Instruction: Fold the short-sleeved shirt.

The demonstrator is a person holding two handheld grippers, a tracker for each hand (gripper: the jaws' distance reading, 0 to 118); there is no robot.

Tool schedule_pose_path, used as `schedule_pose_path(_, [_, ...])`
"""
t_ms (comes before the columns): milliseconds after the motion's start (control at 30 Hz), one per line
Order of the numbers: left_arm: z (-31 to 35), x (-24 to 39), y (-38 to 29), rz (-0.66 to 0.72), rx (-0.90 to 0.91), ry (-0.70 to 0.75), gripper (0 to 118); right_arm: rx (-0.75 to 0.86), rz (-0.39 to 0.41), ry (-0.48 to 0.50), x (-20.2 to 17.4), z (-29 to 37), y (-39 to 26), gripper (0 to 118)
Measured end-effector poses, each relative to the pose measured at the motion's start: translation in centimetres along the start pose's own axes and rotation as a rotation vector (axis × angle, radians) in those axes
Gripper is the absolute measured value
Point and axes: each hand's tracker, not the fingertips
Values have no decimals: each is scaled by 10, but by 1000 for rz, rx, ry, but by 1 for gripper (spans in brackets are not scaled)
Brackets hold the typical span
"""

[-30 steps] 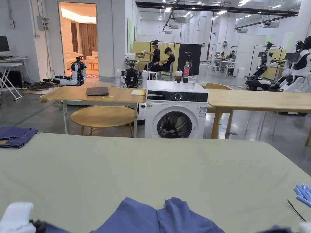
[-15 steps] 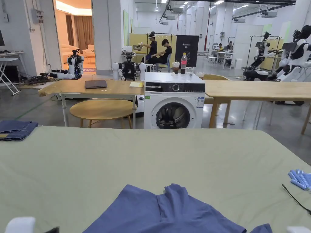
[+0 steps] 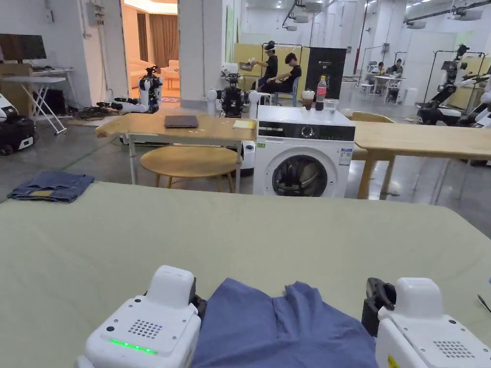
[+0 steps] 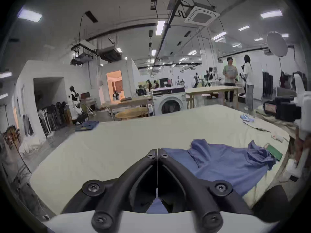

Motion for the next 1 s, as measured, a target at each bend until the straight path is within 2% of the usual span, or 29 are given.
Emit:
schedule_pose_path(100, [4, -26, -6, 21, -32, 64, 0, 2, 30, -25, -5, -4, -5, 0])
schedule_pose_path(267, [16, -96, -38, 108, -171, 137, 0, -38, 10, -4, -11, -15, -13, 0])
schedule_pose_path(367, [20, -136, -72, 185, -254, 108, 0, -70, 9, 24, -22, -22, -25, 0])
schedule_pose_path(400, [19, -148, -85, 209, -297, 95, 6, -83, 15, 28, -25, -26, -30, 0])
schedule_pose_path(433, [16, -157, -99, 214, -345, 86, 32, -95, 23, 31, -30, -27, -36, 0])
schedule_pose_path(500, [9, -165, -120, 214, -408, 95, 109, -129, 31, 46, -36, -34, -44, 0])
schedule_pose_path(533, [2, -170, -132, 219, -439, 105, 112, -141, 36, 45, -38, -37, -48, 0])
schedule_pose_path(767, [-39, -173, -177, 310, -535, 31, 109, -198, 60, 30, -39, -53, -62, 0])
schedule_pose_path(867, [-53, -167, -184, 318, -536, -19, 95, -218, 56, 12, -31, -59, -64, 0])
schedule_pose_path(900, [-57, -166, -187, 336, -555, -47, 78, -225, 50, 2, -28, -61, -64, 0])
schedule_pose_path(967, [-63, -164, -192, 342, -571, -47, 32, -231, 45, -8, -21, -63, -66, 0])
schedule_pose_path(1000, [-62, -163, -191, 333, -568, -35, 13, -236, 45, -16, -18, -64, -68, 0])
